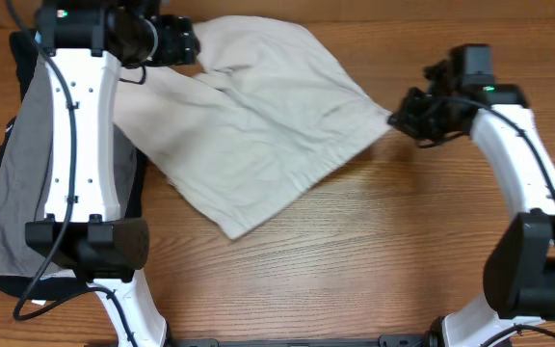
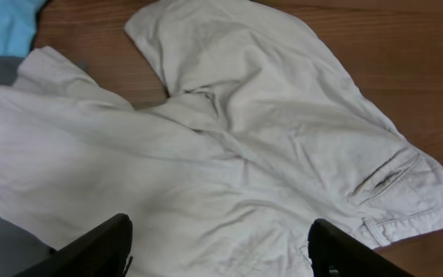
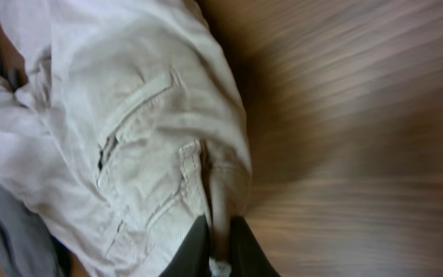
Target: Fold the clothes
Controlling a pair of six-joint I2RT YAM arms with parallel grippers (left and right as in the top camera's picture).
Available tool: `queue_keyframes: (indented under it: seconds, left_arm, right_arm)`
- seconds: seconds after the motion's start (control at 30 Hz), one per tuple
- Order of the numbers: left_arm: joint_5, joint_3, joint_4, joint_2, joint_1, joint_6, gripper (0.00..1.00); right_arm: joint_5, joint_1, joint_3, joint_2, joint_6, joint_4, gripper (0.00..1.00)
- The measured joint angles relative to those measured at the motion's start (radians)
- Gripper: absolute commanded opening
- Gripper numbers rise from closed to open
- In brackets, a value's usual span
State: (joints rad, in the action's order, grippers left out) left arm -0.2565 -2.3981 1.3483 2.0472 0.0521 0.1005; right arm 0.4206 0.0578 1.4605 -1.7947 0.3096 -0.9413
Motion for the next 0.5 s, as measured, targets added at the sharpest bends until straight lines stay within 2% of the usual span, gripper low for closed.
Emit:
queue_keyframes:
  seconds: [0.2, 0.47, 0.5]
  left_arm:
    - [0.0, 0.0, -0.01, 0.0, 0.056, 0.0, 0.77]
    - [0.0, 0.003, -0.01, 0.0, 0.113, 0.0, 0.77]
    - [0.0, 0.005, -0.01, 0.0, 0.119, 0.0, 0.77]
  right_arm:
    - [-0.082, 0.117, 0.007, 0.001, -0.105, -0.243, 0.04]
    - [-0.142, 0.317, 0.007, 0.001, -0.145, -0.364, 0.04]
    - [-0.151, 0.346, 0.007, 0.001, -0.151, -0.38, 0.15]
